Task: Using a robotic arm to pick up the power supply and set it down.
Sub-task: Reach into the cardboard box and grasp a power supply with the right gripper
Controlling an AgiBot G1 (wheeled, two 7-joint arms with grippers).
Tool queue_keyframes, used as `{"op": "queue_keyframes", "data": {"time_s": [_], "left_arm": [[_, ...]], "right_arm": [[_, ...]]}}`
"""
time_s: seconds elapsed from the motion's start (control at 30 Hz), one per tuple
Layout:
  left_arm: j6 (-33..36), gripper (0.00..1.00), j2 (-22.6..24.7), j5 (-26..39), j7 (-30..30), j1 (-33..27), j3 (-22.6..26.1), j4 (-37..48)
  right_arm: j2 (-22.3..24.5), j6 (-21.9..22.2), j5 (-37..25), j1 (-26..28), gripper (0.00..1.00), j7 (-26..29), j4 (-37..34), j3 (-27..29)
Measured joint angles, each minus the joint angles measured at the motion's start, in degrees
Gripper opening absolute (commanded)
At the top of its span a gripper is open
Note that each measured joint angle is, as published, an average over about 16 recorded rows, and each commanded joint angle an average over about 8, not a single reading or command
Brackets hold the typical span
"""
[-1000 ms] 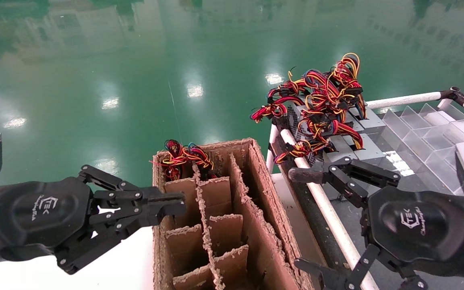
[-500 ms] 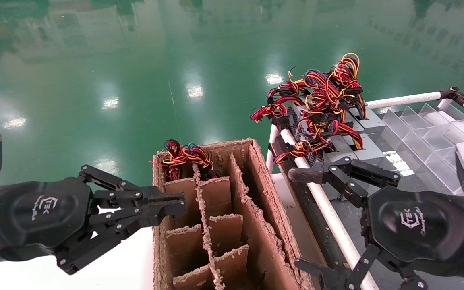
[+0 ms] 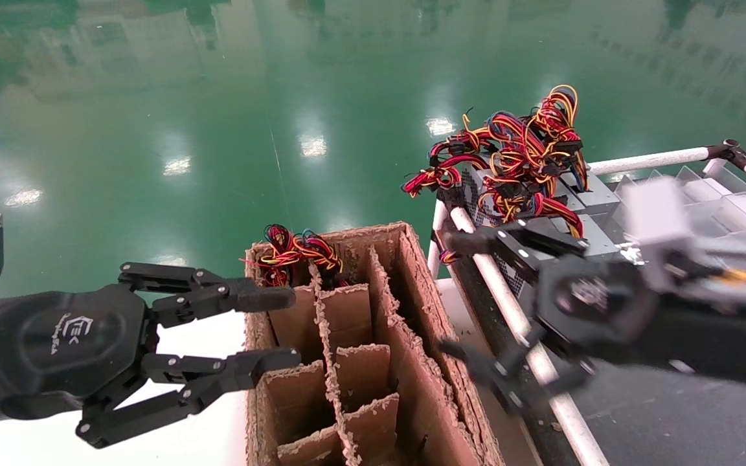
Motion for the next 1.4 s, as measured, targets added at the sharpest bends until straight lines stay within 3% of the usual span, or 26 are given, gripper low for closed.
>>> {"op": "queue_keyframes", "data": {"time_s": [0.27,0.73,1.1,1.4], "left_arm": [[-0.02,1.0,-0.01,0.0,0.0,0.01,0.0,0.01],[-0.03,1.0,-0.01,-0.01,0.01,0.01,0.0,0.02],[-0.03,1.0,-0.01,-0.01,0.01,0.01,0.0,0.03],[-0.03,1.0,-0.02,-0.02,0.02,0.01,0.0,0.04]], "right_arm": [[-4.94,5.79,-6.71,4.95,1.0,2.21,-3.26,-2.97],[-9.52,12.81,-13.89,7.53,1.0,3.6,-6.86,-5.96],[-23.1,22.05,-26.78,15.82,1.0,6.76,-21.1,-12.97],[-31.51,22.19,-29.55,22.33,1.0,8.78,-32.7,-15.61]]}}
